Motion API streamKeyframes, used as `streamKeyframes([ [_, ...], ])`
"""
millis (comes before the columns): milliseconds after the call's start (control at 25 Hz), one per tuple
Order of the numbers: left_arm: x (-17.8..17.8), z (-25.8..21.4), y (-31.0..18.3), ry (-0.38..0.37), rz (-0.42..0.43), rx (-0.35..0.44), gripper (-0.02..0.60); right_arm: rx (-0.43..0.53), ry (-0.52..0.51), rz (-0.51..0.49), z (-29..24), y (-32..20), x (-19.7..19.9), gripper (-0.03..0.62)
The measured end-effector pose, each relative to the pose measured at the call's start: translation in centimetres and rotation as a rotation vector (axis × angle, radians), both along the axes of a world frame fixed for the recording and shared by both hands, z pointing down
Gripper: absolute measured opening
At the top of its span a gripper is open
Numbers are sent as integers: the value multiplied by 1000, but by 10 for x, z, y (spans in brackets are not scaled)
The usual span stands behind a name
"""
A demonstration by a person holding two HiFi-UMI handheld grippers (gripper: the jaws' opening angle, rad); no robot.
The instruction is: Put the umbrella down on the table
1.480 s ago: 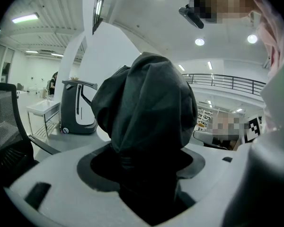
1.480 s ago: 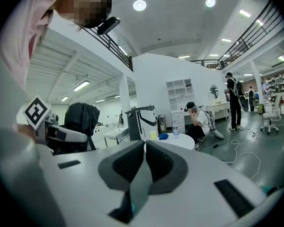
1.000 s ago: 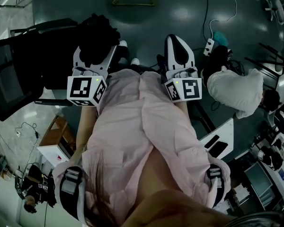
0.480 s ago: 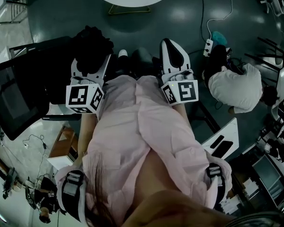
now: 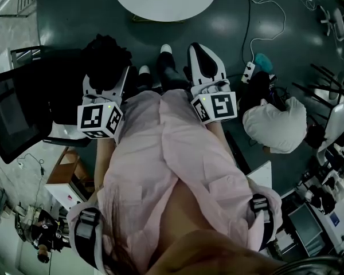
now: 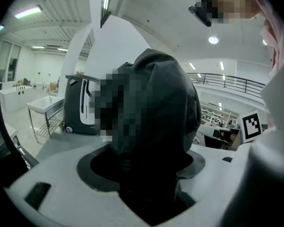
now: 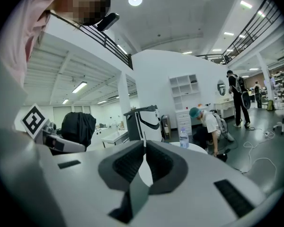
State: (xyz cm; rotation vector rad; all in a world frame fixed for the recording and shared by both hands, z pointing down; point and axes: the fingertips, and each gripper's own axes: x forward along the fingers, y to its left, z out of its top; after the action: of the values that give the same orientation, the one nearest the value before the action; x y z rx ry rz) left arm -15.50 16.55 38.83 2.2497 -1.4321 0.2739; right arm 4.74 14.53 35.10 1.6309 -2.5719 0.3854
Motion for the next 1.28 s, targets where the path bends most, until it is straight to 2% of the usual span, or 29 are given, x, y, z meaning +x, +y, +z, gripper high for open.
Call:
streamKeyframes([
  [200,15,1,-35,21,-84,11,319,28,4,-44,-5,-48,22,34],
  [400,37,-1,-59,30,-115,36,319,41,-4,-53,-5,-74,52,34],
  [640,58,-8,-91,36,-110,64,319,30,-13,-38,2,-101,77,34],
  [880,57,-8,-94,47,-97,65,319,21,-12,-24,8,-102,77,34],
  [1080,61,-9,-146,58,-64,58,319,1,-5,8,11,-145,81,34],
  [1280,49,-20,-196,60,-24,60,319,7,-7,40,-2,-185,69,34],
])
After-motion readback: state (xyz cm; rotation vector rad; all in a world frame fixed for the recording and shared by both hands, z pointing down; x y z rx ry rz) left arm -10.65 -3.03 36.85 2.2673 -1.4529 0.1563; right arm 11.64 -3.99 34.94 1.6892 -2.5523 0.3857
